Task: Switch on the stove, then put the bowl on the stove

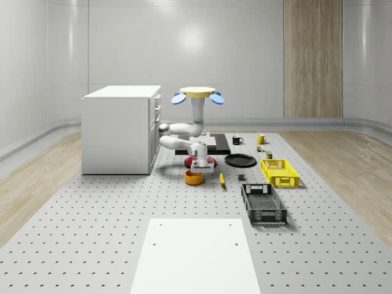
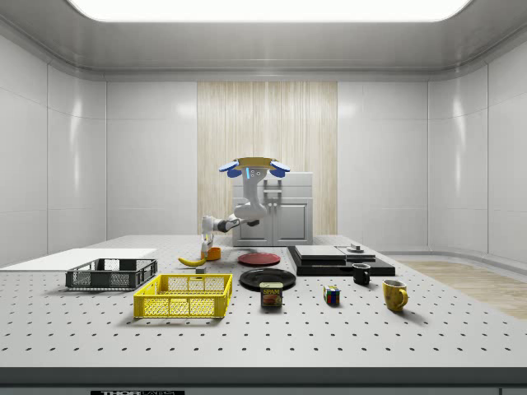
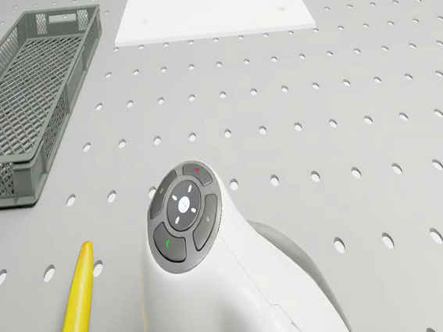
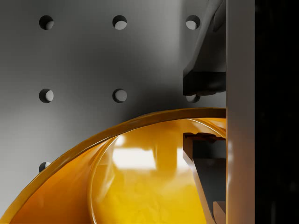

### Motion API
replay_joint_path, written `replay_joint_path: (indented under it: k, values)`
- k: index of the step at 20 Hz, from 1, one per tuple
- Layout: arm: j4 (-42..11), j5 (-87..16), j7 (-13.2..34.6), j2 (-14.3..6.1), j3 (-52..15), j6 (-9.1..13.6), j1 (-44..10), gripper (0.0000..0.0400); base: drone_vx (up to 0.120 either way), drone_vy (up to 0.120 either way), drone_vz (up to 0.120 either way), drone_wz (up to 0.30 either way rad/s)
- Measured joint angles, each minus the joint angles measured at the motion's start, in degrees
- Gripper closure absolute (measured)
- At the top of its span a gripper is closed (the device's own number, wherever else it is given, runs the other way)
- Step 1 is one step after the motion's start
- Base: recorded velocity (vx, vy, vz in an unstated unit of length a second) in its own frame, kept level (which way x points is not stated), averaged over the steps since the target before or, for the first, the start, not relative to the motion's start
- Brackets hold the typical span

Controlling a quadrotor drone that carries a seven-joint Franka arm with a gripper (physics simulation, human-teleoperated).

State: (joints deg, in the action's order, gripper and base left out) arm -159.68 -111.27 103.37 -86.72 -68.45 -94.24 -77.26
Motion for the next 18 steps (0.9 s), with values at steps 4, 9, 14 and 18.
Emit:
replay_joint_path:
  k: [4,9,14,18]
  values:
    - [-0.26,0.58,-0.04,0.15,-0.68,0.46,0.21,0.0296,0.000,0.000,0.000,0.000]
    - [-1.17,3.22,-0.03,0.24,-3.55,1.75,0.74,0.0299,0.000,0.000,0.088,0.000]
    - [-1.59,4.68,0.01,0.23,-5.10,2.34,0.94,0.0300,-0.112,0.112,0.120,0.000]
    - [-1.71,5.17,0.04,0.18,-5.60,2.48,0.98,0.0300,-0.120,0.120,0.120,0.000]
